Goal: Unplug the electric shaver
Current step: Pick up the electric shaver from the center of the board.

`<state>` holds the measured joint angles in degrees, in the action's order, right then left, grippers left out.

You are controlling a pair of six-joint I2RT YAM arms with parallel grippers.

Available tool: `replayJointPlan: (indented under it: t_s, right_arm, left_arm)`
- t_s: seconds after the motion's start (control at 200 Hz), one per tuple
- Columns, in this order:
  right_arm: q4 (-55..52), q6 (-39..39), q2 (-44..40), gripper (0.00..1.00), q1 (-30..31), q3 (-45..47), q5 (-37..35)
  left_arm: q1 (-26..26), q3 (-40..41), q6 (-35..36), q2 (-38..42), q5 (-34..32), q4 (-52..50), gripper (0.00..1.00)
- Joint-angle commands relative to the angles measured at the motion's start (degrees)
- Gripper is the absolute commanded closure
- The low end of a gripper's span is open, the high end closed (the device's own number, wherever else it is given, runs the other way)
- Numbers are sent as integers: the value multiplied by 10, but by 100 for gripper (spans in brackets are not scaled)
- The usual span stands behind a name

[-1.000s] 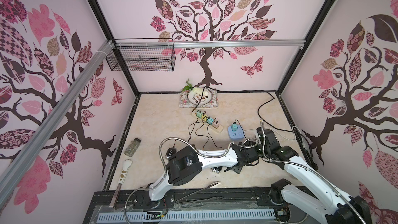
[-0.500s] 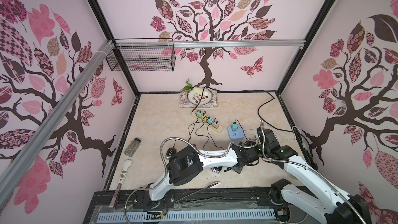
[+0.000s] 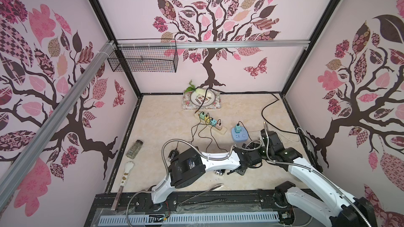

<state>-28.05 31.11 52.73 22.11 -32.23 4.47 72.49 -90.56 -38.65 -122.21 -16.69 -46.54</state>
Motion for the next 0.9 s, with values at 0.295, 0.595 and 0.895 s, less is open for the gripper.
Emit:
replayJointPlan:
  t_s: [0.295, 0.595, 0.895]
  right_arm:
    - [-15, 0, -41, 28, 8, -66, 44]
    - [-49, 1, -76, 31, 8, -98, 40]
    - [-23, 13, -78, 35, 8, -71, 39]
  left_arm:
    - [-14, 77, 20, 63, -35, 76, 66]
    - [-39, 128, 19, 107, -14, 119, 68]
    - [-50, 191, 47, 166, 3, 190, 69]
